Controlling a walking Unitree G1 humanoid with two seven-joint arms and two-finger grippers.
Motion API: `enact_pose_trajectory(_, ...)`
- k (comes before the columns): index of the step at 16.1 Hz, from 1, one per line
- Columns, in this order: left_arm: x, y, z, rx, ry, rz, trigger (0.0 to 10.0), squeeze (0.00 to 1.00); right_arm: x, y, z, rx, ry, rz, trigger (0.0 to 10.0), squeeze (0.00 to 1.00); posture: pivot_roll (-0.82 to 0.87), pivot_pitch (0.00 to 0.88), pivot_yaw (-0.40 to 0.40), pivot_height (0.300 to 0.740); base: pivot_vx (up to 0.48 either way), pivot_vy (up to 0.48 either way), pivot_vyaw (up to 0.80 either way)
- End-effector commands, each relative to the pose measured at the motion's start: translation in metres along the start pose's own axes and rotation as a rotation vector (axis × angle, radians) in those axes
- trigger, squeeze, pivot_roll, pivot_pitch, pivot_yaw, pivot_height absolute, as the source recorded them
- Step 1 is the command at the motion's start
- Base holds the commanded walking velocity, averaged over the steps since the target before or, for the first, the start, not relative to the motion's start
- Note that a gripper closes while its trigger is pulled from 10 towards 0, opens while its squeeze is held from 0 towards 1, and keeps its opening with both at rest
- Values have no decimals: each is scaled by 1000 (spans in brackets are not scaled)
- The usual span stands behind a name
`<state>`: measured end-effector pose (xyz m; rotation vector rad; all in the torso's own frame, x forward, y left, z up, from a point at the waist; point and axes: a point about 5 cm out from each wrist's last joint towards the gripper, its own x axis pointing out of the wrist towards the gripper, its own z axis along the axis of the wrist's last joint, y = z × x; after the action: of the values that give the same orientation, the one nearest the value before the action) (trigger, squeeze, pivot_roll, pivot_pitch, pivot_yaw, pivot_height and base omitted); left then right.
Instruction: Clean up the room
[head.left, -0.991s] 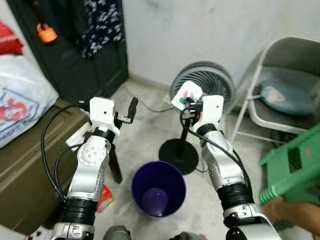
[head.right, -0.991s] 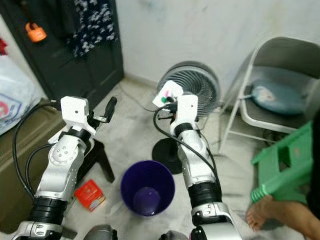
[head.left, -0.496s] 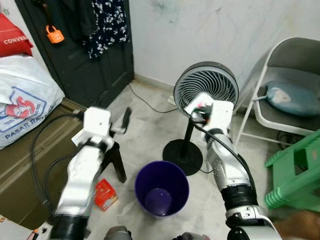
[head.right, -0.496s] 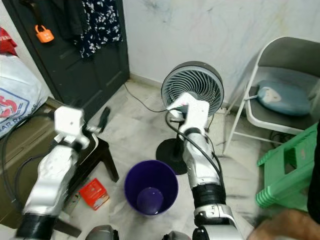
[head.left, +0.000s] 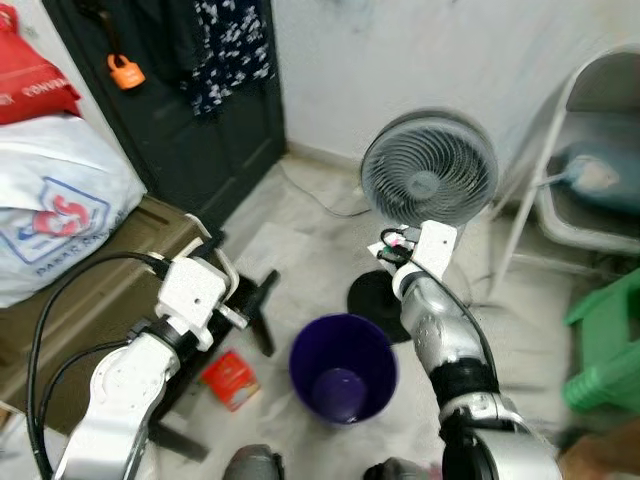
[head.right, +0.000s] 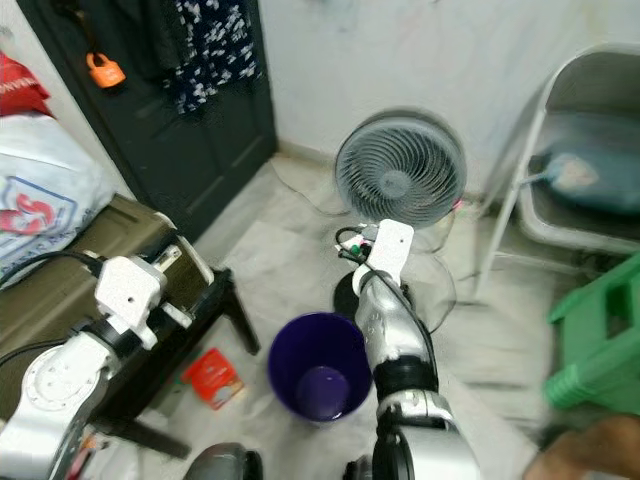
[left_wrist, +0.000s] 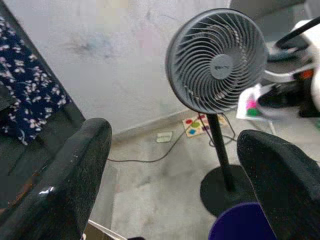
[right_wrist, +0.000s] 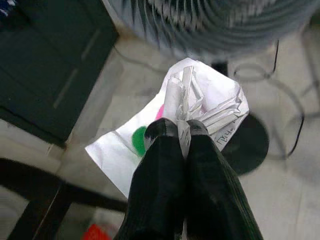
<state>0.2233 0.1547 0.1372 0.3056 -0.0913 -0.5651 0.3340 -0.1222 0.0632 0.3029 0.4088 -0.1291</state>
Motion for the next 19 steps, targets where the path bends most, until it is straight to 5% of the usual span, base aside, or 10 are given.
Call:
enact_pose_trajectory(1,-2,-1,4,14,4,-39,10000,0,1,6,0,34,25,3,10000,0,172,96,118,740,0,0,0)
enact_pose_trajectory(5,4,-4,25,24,-15,-147,10000,0,5,24,-15,159,161,2,10000,0,182,155,169,740,0,0,0)
enact_pose_trajectory(10,-6,-13,31,5,16,-208,10000,0,0,48,-38,262,308,-6,10000,0,197,206,199,740,0,0,0)
enact_pose_trajectory(13,-4,-14,33,2,21,-215,10000,0,-3,57,-45,216,344,-10,10000,0,197,216,196,740,0,0,0)
enact_pose_trajectory(18,-7,-15,32,-22,37,-197,10000,0,-1,47,-47,187,344,-70,10000,0,195,226,186,740,0,0,0)
enact_pose_trajectory(19,-7,-16,32,-25,39,-197,10000,0,0,45,-46,186,336,-79,10000,757,195,226,187,740,0,0,0)
